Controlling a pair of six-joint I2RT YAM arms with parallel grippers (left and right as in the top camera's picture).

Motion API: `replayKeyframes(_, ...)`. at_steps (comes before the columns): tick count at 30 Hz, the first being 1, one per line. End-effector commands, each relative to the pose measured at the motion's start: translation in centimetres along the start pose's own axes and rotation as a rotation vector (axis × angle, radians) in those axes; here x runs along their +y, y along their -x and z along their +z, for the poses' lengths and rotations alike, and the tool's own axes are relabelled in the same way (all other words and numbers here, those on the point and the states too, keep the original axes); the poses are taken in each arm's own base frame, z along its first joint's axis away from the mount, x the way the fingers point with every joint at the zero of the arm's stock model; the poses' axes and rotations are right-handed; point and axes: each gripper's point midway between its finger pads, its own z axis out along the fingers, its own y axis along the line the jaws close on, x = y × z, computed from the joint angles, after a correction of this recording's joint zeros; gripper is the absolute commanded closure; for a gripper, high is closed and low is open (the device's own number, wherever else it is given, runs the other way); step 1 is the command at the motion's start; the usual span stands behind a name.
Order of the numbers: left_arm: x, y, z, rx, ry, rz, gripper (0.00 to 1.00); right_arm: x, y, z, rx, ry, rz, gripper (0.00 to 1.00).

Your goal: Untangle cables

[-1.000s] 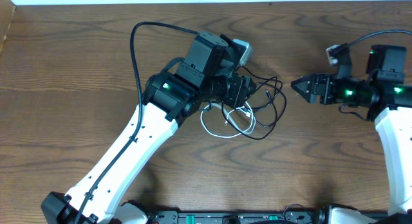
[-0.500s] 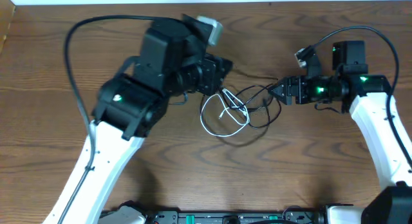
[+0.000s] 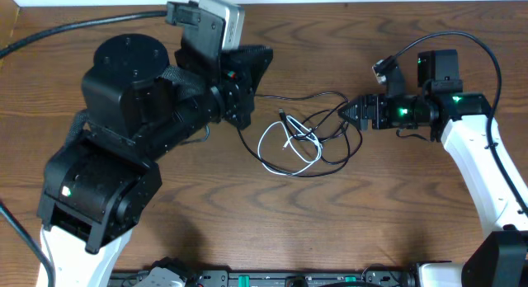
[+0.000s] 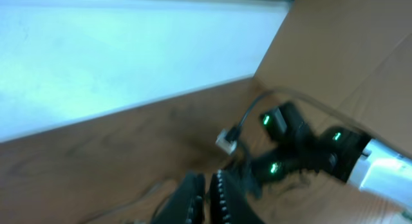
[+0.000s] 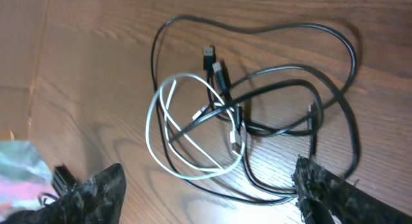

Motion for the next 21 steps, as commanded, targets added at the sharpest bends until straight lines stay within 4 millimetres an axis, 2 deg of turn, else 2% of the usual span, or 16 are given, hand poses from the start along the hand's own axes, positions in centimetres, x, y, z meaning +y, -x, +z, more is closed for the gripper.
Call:
replayKeyframes(1, 2.9, -2.9, 2.2, 0.124, 0.11, -0.036, 0.78, 0.1, -0.1, 1.2, 0.011, -0.026, 0.153, 0.22)
replayKeyframes(3, 4.4, -5.0, 3.2, 0.213, 0.175, -0.056, 0.64, -0.8, -0.6, 2.3, 0.025, -0.112, 0.264, 0.23)
replayKeyframes(7, 6.3, -8.1, 5.0, 0.345, 0.238, -0.083, 0.51, -1.2, -1.7, 4.8, 0.066, -0.186, 0.351, 0.3)
replayKeyframes(10, 7.7, -9.8, 6.5, 0.408, 0.287, -0.119, 0.49, -1.7, -1.9, 6.7, 0.075, -0.211, 0.388, 0.38)
replayKeyframes(13, 8.7, -11.1, 8.1, 0.454, 0.318, -0.155, 0.49, -2.0, -0.7, 8.6, 0.035, -0.194, 0.39, 0.45)
replayKeyframes(15, 9.3, -12.1, 9.2, 0.489, 0.33, -0.176, 0.49, -1.9, 0.8, 9.7, -0.015, -0.157, 0.378, 0.58)
replayKeyframes(18, 9.9, -13.3, 10.4, 0.527, 0.342, -0.192, 0.49, -1.4, 2.3, 10.0, -0.066, -0.122, 0.35, 0.92)
replayKeyframes(19, 10.0, -13.6, 10.7, 0.538, 0.346, -0.197, 0.49, -0.9, 2.8, 9.7, -0.078, -0.104, 0.339, 0.98)
replayKeyframes(21, 10.4, -14.2, 11.3, 0.558, 0.352, -0.204, 0.49, 0.2, 3.8, 8.8, -0.109, -0.077, 0.307, 0.99)
